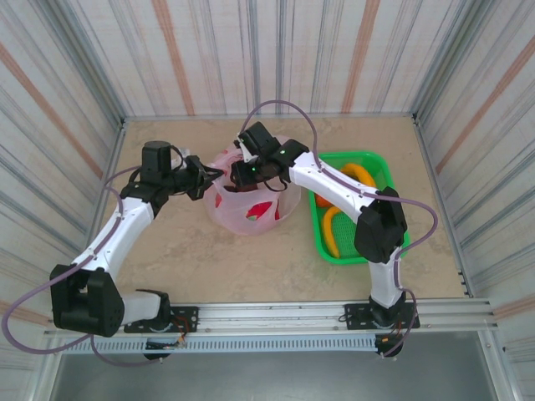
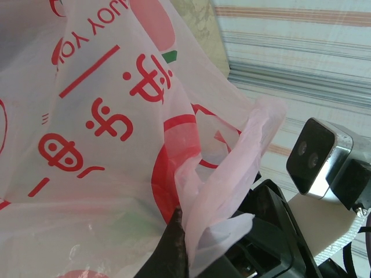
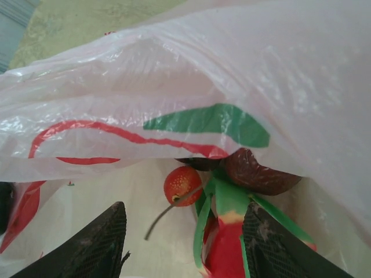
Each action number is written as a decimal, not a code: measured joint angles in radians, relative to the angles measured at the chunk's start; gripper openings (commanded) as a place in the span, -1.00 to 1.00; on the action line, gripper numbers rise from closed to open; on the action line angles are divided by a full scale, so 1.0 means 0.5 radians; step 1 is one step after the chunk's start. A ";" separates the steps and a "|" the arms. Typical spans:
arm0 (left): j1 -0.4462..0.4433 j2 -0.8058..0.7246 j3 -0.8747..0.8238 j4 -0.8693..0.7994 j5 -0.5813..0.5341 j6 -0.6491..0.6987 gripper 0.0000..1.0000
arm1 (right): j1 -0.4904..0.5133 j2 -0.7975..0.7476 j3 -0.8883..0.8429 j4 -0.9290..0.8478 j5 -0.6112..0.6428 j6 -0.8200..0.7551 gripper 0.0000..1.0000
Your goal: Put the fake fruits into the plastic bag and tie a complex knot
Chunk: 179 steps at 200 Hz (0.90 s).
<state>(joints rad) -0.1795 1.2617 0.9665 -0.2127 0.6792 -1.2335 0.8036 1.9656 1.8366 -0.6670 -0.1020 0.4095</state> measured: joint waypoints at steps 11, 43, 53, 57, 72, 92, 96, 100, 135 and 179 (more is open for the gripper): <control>0.000 0.000 0.000 0.000 0.000 0.000 -1.00 | 0.000 -0.001 0.000 -0.008 0.001 0.001 0.12; 0.000 0.000 0.000 0.000 0.000 0.000 -1.00 | 0.000 -0.003 0.000 -0.034 0.009 0.000 0.11; 0.000 0.000 0.000 0.000 0.000 0.000 -1.00 | 0.001 -0.007 0.000 -0.037 0.015 0.000 0.11; 0.000 0.000 0.000 0.000 0.000 0.000 -1.00 | 0.001 -0.009 0.000 -0.038 0.016 0.000 0.11; 0.000 0.000 0.000 0.000 0.000 0.001 -1.00 | 0.003 -0.024 0.000 -0.043 0.024 0.000 0.11; 0.000 0.000 0.000 -0.001 0.000 0.001 -1.00 | 0.007 -0.059 0.000 -0.049 0.032 0.001 0.11; 0.000 0.000 0.000 0.000 0.000 0.001 -1.00 | 0.008 -0.066 0.000 -0.053 0.034 0.001 0.11; 0.000 0.000 0.000 0.000 0.000 0.001 -1.00 | 0.009 -0.075 0.000 -0.055 0.036 0.002 0.11; 0.000 0.000 0.000 0.000 0.000 0.002 -1.00 | 0.031 -0.196 0.000 -0.070 0.026 0.017 0.11; 0.002 0.000 0.000 0.000 0.000 0.001 -1.00 | 0.043 -0.497 -0.020 -0.117 0.041 0.055 0.19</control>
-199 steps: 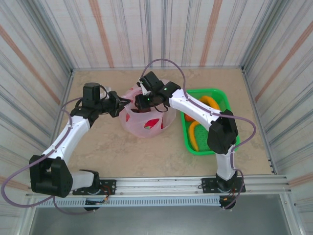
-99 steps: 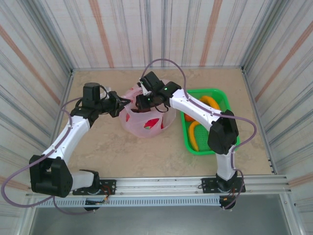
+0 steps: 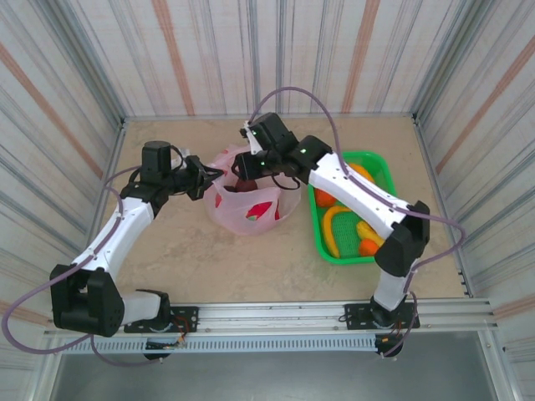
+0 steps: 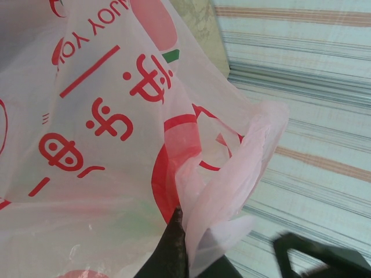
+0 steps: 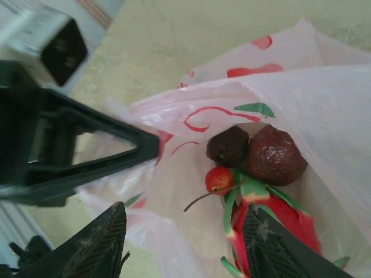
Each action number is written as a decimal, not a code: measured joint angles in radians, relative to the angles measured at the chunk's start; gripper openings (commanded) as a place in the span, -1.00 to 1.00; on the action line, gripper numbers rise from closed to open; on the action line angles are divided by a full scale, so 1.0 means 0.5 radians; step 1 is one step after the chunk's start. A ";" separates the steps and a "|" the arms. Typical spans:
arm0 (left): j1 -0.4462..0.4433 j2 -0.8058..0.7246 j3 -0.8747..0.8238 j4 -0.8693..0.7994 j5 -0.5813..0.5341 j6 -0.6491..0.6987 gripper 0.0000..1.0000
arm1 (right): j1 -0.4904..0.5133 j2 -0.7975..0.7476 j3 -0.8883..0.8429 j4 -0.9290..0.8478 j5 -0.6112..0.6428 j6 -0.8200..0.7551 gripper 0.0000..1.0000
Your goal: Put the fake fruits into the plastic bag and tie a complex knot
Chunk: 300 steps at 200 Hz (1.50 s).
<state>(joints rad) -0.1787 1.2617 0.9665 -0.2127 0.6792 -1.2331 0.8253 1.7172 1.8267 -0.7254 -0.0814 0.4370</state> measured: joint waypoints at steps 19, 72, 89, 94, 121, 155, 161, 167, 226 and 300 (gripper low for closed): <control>0.000 0.000 0.000 0.001 0.000 0.000 -1.00 | 0.000 -0.174 -0.035 -0.068 0.079 -0.002 0.28; 0.000 0.000 0.000 0.001 0.000 0.000 -1.00 | -0.187 -0.660 -0.356 -0.388 0.297 0.008 0.39; 0.000 0.000 0.000 0.001 0.000 0.001 -1.00 | -0.317 -0.784 -0.487 -0.528 0.346 0.015 0.45; 0.000 0.000 0.000 0.001 0.000 0.001 -1.00 | -0.353 -0.821 -0.525 -0.568 0.365 0.017 0.46; 0.000 0.000 0.000 0.001 0.000 0.002 -1.00 | -0.579 -1.012 -0.739 -0.786 0.443 0.013 0.60; 0.000 0.000 0.000 0.001 0.000 0.002 -1.00 | -0.955 -1.192 -1.006 -0.959 0.448 -0.026 0.70; 0.000 0.000 0.000 0.001 0.000 0.005 -1.00 | -1.013 -1.204 -1.044 -0.981 0.444 -0.046 0.72; 0.000 0.000 0.000 0.001 0.000 0.006 -1.00 | -1.064 -1.209 -1.077 -1.001 0.440 -0.060 0.73; 0.000 0.000 0.000 0.000 -0.001 0.008 -1.00 | -1.291 -1.024 -1.250 -0.972 0.433 -0.195 0.78; 0.000 0.000 0.000 -0.003 -0.018 0.014 -1.00 | -1.447 -0.691 -1.444 -0.710 0.508 -0.362 0.78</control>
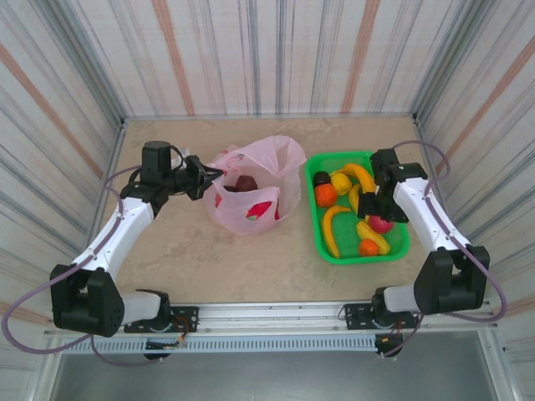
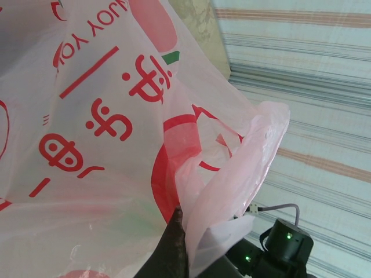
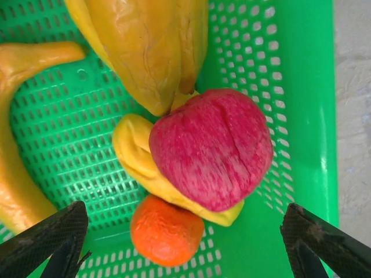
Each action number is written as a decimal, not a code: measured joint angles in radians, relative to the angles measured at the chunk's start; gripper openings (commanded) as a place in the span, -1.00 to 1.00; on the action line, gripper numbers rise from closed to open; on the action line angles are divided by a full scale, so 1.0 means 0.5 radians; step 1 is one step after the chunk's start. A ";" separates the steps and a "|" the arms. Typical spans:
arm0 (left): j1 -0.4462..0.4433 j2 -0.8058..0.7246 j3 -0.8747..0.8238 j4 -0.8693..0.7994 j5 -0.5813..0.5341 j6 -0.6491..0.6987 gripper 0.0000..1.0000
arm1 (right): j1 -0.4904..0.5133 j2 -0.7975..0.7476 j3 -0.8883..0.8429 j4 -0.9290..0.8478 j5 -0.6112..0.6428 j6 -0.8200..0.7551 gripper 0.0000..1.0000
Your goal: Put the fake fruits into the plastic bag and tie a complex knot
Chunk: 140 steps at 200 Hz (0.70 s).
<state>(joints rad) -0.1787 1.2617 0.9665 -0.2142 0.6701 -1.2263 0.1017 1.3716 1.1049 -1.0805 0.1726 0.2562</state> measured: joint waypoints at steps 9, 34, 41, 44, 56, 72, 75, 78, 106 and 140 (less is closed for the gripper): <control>0.000 0.000 0.000 -0.003 -0.002 0.001 -1.00 | -0.014 0.024 -0.032 0.030 0.008 -0.017 0.78; 0.000 0.000 0.000 -0.013 -0.002 0.002 -1.00 | -0.049 0.093 -0.074 0.084 0.030 -0.065 0.79; 0.000 0.000 0.000 -0.018 -0.003 0.002 -1.00 | -0.050 0.109 -0.074 0.094 0.036 -0.072 0.80; 0.000 0.000 0.000 -0.020 -0.003 0.002 -1.00 | -0.052 0.115 -0.074 0.098 0.038 -0.077 0.80; 0.000 0.000 0.000 -0.033 -0.003 0.003 -1.00 | -0.056 0.136 -0.074 0.120 0.056 -0.101 0.81; 0.000 0.000 0.000 -0.042 -0.004 0.007 -1.00 | -0.066 0.156 -0.074 0.134 0.072 -0.127 0.81; 0.000 0.000 0.000 -0.042 -0.004 0.008 -1.00 | -0.069 0.160 -0.074 0.135 0.071 -0.131 0.81; 0.000 0.000 0.000 -0.042 -0.003 0.008 -1.00 | -0.072 0.163 -0.074 0.137 0.071 -0.136 0.81; 0.000 0.000 0.000 -0.042 -0.004 0.008 -1.00 | -0.086 0.211 -0.074 0.150 0.069 -0.181 0.77; 0.000 0.000 0.000 -0.043 -0.004 0.010 -1.00 | -0.089 0.275 -0.071 0.170 0.047 -0.222 0.72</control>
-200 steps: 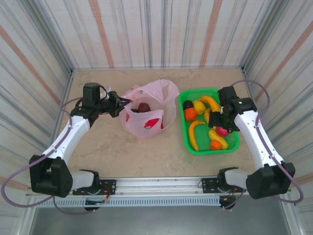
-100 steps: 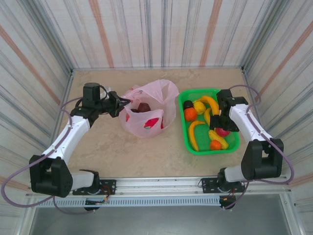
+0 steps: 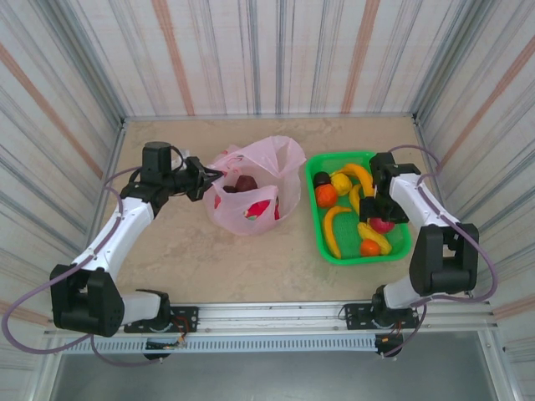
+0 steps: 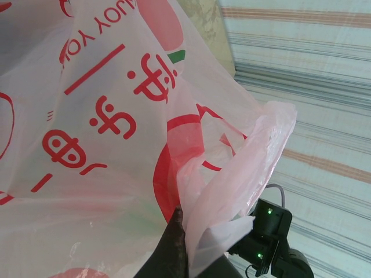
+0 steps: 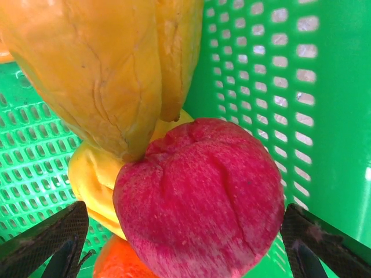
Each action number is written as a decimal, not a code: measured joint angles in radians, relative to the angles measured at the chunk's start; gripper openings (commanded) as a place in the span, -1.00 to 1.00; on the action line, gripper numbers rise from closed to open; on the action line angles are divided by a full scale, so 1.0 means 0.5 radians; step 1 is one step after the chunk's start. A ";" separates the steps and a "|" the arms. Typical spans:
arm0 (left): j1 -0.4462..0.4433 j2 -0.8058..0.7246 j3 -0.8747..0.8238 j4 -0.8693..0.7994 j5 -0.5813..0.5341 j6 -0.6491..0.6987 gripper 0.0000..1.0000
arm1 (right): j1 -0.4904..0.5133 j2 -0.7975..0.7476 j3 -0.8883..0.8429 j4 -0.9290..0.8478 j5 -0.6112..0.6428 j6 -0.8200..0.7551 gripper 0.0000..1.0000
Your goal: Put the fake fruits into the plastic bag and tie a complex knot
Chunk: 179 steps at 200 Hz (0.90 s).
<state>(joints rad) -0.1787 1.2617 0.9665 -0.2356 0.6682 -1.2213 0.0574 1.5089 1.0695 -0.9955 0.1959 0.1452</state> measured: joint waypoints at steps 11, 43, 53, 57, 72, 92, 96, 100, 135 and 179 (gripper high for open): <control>0.000 0.000 0.000 0.000 0.000 0.005 -1.00 | 0.000 0.035 0.002 0.003 -0.018 -0.002 0.71; 0.000 0.000 0.000 0.000 0.000 0.012 -1.00 | 0.000 0.124 0.002 0.037 -0.072 -0.002 0.64; 0.000 0.000 0.000 0.000 0.000 0.013 -1.00 | 0.000 0.140 0.002 0.047 -0.078 -0.002 0.60; 0.000 0.000 0.000 0.000 0.000 0.013 -1.00 | 0.000 0.145 0.002 0.047 -0.078 -0.002 0.58; 0.000 0.001 0.000 -0.001 0.000 0.013 -1.00 | 0.000 0.149 0.002 0.046 -0.078 -0.004 0.47; 0.000 0.001 0.000 -0.005 0.000 0.013 -1.00 | -0.002 0.148 0.002 0.050 -0.079 -0.009 0.31; 0.000 0.001 0.000 -0.006 0.000 0.013 -1.00 | -0.002 0.146 0.002 0.050 -0.077 -0.014 0.27; 0.000 0.001 0.000 -0.007 0.000 0.013 -1.00 | -0.002 0.144 0.002 0.050 -0.079 -0.010 0.25; 0.000 0.001 0.000 -0.007 0.000 0.013 -1.00 | -0.002 0.067 0.002 0.042 -0.077 -0.014 0.14; 0.000 0.001 0.000 -0.014 -0.001 0.014 -1.00 | -0.001 -0.112 0.044 -0.037 -0.102 -0.014 0.12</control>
<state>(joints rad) -0.1787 1.2621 0.9665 -0.2424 0.6678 -1.2140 0.0570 1.4528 1.0916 -1.0138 0.1448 0.1383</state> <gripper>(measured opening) 0.043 0.634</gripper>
